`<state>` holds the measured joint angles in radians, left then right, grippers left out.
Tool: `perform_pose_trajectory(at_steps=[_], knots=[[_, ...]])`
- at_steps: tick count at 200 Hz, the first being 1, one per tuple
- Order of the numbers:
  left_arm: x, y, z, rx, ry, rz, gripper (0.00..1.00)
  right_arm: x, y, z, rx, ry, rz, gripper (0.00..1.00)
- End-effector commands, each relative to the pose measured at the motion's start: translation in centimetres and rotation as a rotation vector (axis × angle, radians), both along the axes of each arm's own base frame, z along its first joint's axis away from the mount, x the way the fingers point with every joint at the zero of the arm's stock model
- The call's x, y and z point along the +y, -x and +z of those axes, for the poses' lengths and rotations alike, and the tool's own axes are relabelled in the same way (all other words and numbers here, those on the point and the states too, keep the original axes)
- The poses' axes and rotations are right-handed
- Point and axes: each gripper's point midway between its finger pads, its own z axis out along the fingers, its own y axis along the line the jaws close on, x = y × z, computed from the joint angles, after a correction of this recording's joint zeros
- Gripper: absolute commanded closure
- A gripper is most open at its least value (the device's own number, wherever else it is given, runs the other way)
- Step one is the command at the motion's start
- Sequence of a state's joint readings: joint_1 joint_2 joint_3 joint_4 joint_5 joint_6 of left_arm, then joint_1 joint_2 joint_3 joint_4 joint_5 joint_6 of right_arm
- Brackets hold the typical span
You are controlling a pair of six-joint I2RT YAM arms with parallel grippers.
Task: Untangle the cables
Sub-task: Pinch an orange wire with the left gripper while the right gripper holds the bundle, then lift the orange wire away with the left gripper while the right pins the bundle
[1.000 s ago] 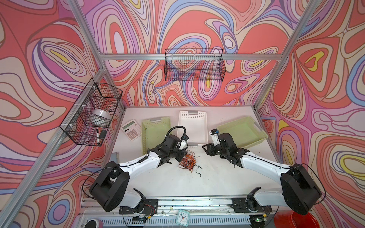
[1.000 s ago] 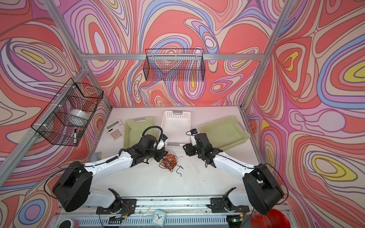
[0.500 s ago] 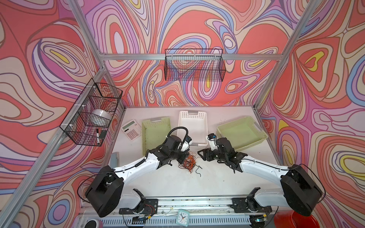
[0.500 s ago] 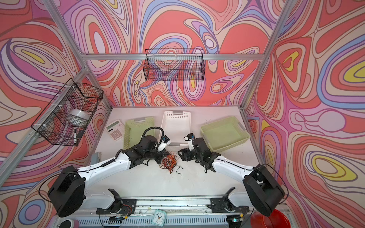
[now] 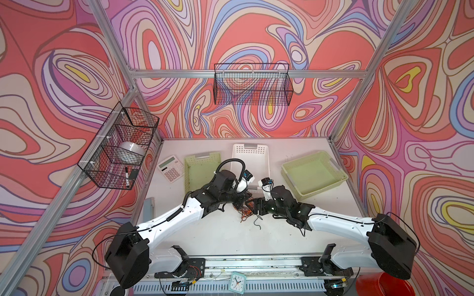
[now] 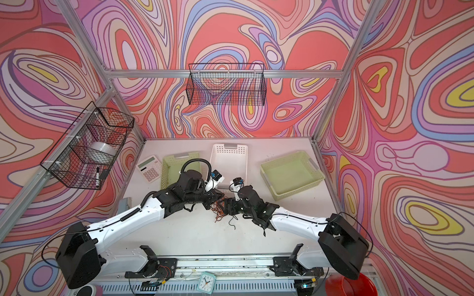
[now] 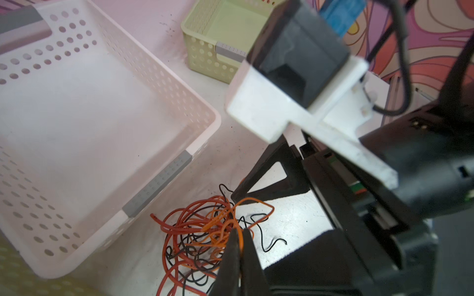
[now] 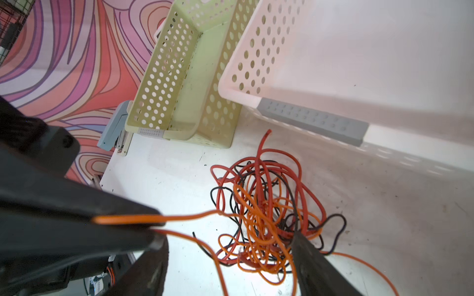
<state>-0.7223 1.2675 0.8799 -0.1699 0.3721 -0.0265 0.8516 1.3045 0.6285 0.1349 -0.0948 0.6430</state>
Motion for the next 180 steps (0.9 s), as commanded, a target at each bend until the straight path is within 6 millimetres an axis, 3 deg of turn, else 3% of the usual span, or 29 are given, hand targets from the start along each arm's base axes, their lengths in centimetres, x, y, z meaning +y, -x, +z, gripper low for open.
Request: perform_pose_trajectory(at_steps=[1,70,97,147,180], knots=[[-0.5,1.2,2.7,-0.010,0.070,-0.050,1.00,-0.6,-0.8,2.6,-0.041,-0.031,-0.104,0.24],[-1.2,1.6,5.2,-0.005,0.107,-0.053,1.00,-3.1,-1.2,3.3,-0.167,0.083,-0.144,0.27],[-1.9,1.9,6.7,0.000,0.112,-0.061,1.00,-4.9,-2.0,2.2,-0.175,0.147,-0.234,0.33],[-2.6,2.3,10.4,-0.012,0.168,-0.070,1.00,-5.1,-2.3,0.5,-0.168,0.136,-0.265,0.39],[-3.1,1.9,12.9,-0.052,0.202,-0.074,1.00,-5.5,-1.9,-2.1,-0.133,0.141,-0.273,0.44]])
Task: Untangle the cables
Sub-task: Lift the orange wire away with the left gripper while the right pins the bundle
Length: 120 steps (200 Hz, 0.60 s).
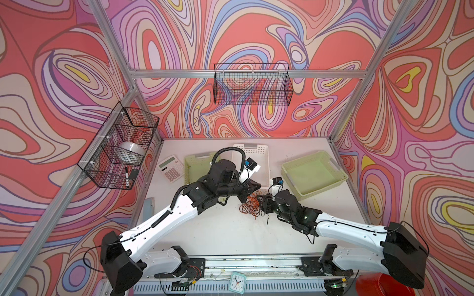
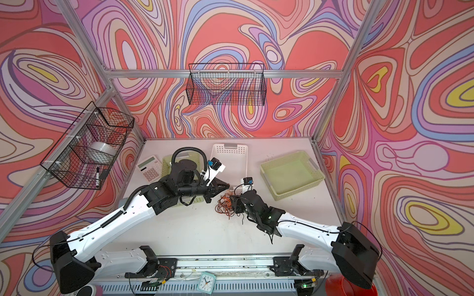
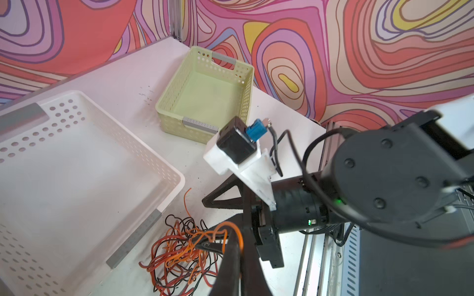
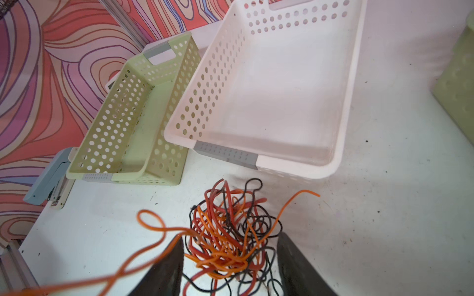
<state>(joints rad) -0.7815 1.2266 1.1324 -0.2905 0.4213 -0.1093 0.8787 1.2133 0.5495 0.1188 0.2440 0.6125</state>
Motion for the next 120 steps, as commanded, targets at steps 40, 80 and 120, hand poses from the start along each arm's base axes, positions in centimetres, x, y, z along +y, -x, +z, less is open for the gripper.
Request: perform_pose_trajectory(at_steps=[40,80,120], knots=[[-0.9,0.0,5.2,-0.059,0.064,-0.027,1.00,-0.9,0.4,-4.2,0.040,0.018,-0.034,0.46],[-0.8,-0.3,6.2,-0.097,0.047,-0.031,1.00,-0.2,1.9,-1.7,-0.046,0.025,0.118,0.34],[-0.8,-0.2,6.7,-0.107,0.056,-0.034,1.00,0.1,3.5,1.5,-0.159,0.059,0.266,0.19]])
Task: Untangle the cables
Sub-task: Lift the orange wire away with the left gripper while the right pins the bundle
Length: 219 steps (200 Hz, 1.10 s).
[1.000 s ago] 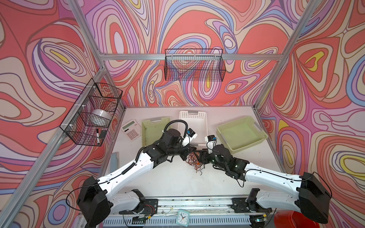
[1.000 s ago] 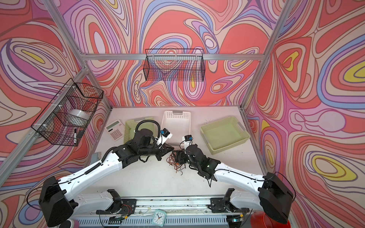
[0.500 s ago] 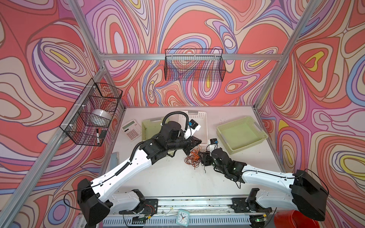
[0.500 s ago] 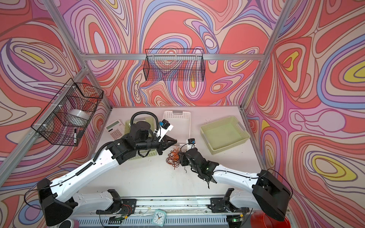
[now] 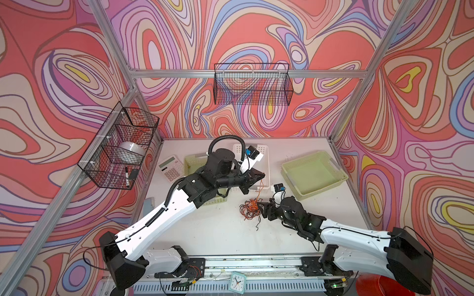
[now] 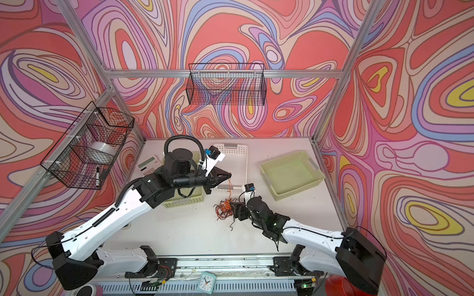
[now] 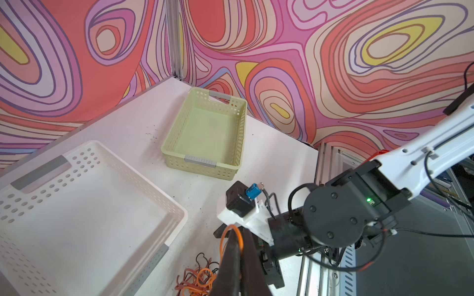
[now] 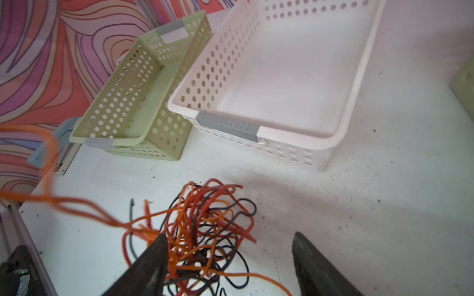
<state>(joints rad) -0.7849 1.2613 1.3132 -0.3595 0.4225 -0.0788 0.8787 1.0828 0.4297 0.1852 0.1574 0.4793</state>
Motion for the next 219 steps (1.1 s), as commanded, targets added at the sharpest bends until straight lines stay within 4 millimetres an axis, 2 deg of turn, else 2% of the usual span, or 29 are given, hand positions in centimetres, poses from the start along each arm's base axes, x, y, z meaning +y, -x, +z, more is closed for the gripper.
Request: perform_pose_trajectory(at_steps=[1,31,53,69,82,104,146,185,219], knots=[[-0.1,0.3,1.3,-0.027,0.012,-0.017,1.00,0.6,1.2,1.2,-0.078,0.053,0.128,0.19],[-0.1,0.5,1.8,-0.030,0.022,-0.021,1.00,1.7,0.2,4.6,-0.188,0.029,0.142,0.19],[-0.4,0.8,2.8,-0.042,0.038,-0.034,1.00,2.2,-1.4,4.6,-0.175,0.046,0.088,0.23],[-0.7,1.1,3.7,-0.056,0.047,-0.048,1.00,2.5,-2.4,4.2,-0.166,0.046,0.050,0.32],[-1.0,1.3,4.5,-0.065,0.053,-0.058,1.00,2.7,-2.9,3.5,-0.154,0.042,0.026,0.42],[-1.2,1.4,6.2,-0.089,0.073,-0.068,1.00,3.2,-2.8,1.6,-0.120,0.034,0.039,0.52],[-1.6,1.0,9.8,-0.155,0.123,-0.073,1.00,2.5,-2.1,-2.8,-0.050,0.008,0.011,0.62],[-1.8,0.2,12.6,-0.224,0.116,-0.057,1.00,2.2,-1.5,-6.8,0.027,0.043,0.012,0.66],[-1.6,-0.3,15.5,-0.299,0.102,-0.038,1.00,1.3,-1.5,-8.5,0.048,0.039,-0.032,0.65]])
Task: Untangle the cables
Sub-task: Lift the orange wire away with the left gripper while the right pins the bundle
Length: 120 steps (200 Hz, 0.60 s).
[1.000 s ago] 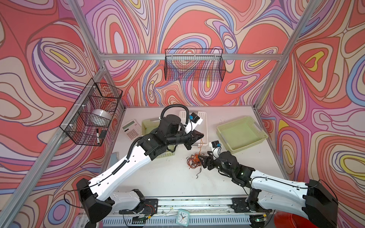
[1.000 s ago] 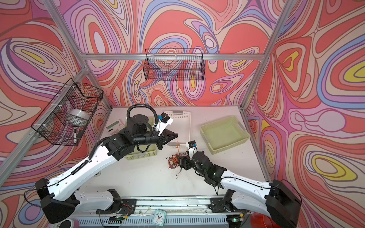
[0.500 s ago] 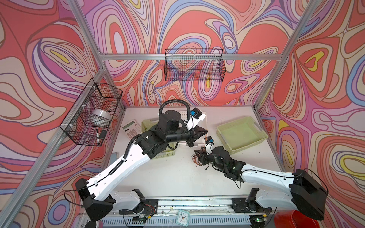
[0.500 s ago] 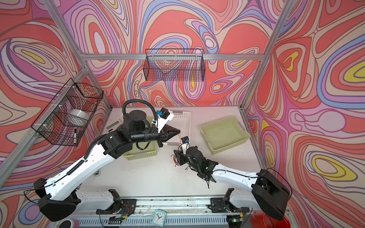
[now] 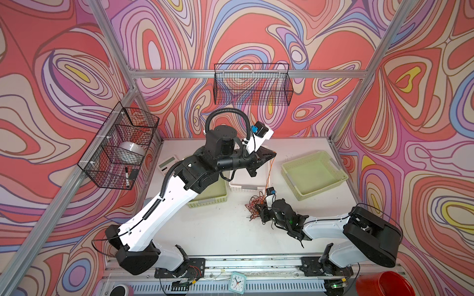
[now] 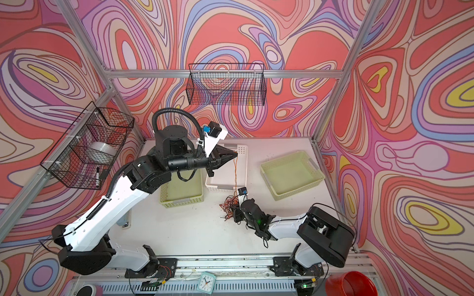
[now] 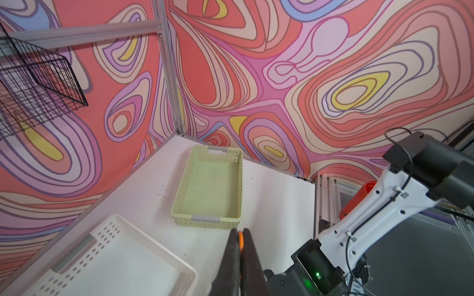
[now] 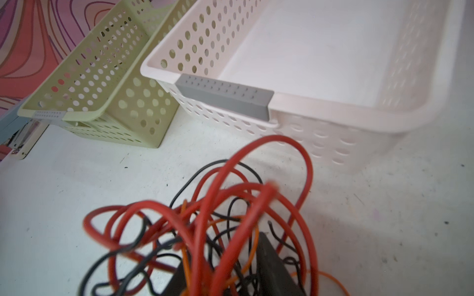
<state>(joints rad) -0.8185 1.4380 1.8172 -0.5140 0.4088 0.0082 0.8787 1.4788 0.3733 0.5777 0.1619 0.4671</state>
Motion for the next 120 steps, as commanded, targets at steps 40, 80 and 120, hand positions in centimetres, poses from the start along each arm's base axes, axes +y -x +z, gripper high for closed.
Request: perform_pose_trajectory(at_steps=[40,80,120], knots=[[1.3,0.1,5.2,-0.149,0.022,0.031,1.00,-0.5,0.2,-1.6,0.030,0.011,-0.024,0.61],[1.9,0.0,3.3,-0.119,-0.017,0.051,1.00,-1.3,0.3,1.7,-0.028,0.011,-0.030,0.53],[2.6,0.6,1.1,-0.081,-0.020,0.050,1.00,-2.8,0.9,5.4,-0.068,0.045,-0.034,0.21]])
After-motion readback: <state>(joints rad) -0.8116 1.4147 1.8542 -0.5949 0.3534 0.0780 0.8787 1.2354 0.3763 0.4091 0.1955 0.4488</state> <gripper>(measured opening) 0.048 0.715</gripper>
